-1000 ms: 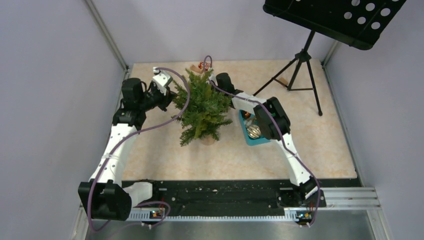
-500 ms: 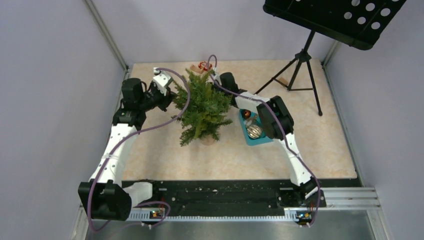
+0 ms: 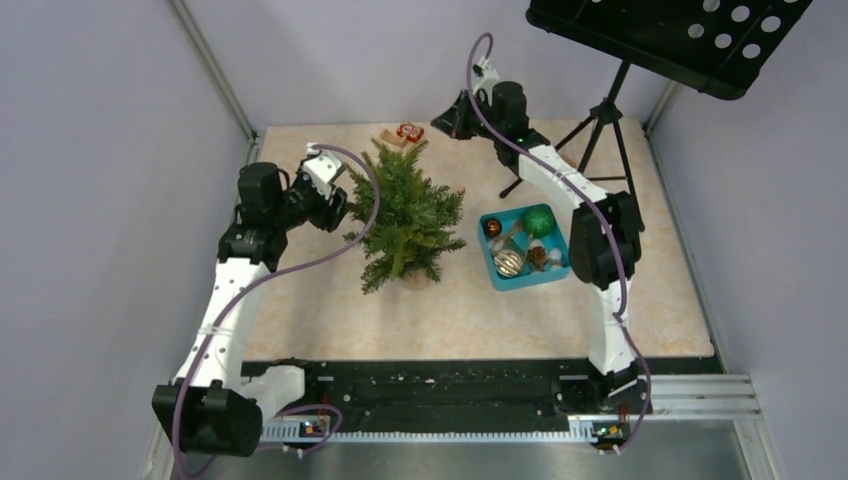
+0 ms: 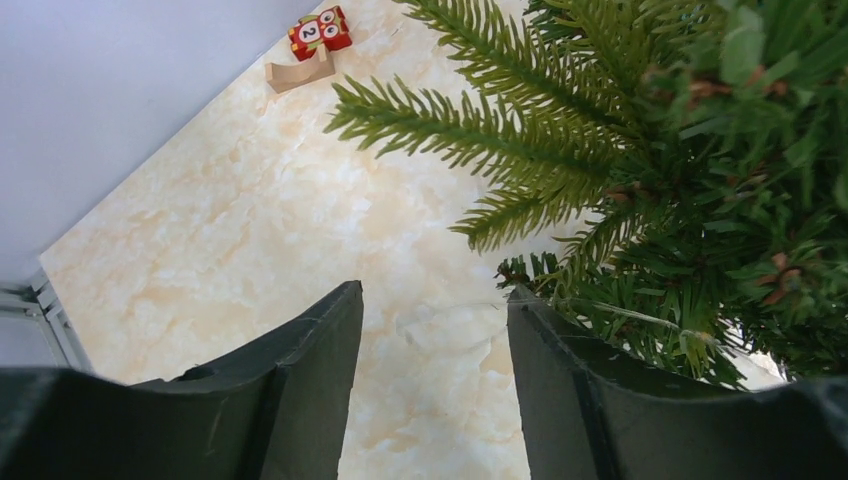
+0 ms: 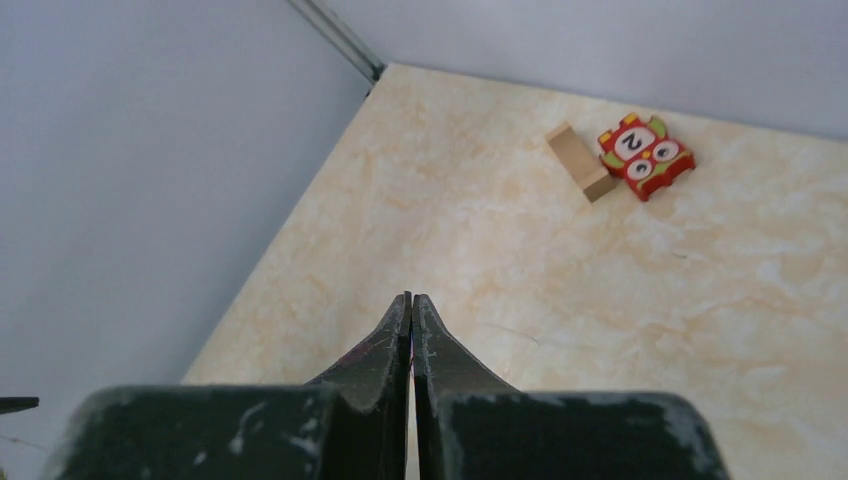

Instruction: Decorate the small christmas tree

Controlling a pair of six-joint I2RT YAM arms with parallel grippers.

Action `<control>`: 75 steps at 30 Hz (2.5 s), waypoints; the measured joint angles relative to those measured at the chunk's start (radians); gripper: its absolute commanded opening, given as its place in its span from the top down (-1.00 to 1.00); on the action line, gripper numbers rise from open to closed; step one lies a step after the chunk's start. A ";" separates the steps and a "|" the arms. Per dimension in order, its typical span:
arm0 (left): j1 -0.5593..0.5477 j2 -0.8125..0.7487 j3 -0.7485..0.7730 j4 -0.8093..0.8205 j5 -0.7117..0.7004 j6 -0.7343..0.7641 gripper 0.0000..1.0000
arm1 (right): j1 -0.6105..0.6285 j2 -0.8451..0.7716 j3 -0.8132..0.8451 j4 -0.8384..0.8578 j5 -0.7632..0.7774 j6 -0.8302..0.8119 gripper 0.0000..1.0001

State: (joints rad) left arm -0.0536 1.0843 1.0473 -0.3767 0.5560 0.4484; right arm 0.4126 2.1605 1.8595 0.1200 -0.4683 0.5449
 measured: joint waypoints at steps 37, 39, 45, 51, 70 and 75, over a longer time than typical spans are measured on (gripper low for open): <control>0.000 -0.074 0.167 -0.315 0.091 0.161 -0.80 | 0.049 -0.261 0.070 -0.078 0.172 -0.254 1.00; 0.000 -0.075 0.166 -0.340 0.081 0.182 -0.82 | 0.049 -0.261 0.070 -0.081 0.181 -0.256 1.00; 0.000 -0.091 0.166 -0.388 0.068 0.208 -0.98 | 0.049 -0.266 0.072 -0.092 0.222 -0.302 1.00; 0.000 -0.111 0.166 -0.413 0.084 0.195 -0.98 | 0.049 -0.368 0.009 -0.113 0.267 -0.354 1.00; 0.000 -0.182 0.320 -0.621 0.019 0.070 -0.96 | 0.285 -0.795 -0.298 -0.109 0.253 -0.484 1.00; 0.000 -0.189 0.392 -0.642 0.031 -0.015 -0.87 | 0.352 -0.846 -0.342 -0.122 0.164 -0.546 1.00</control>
State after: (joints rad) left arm -0.0536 0.8951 1.4391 -1.0183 0.5865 0.4332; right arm 0.7650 1.3144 1.5177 -0.0021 -0.3038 -0.0006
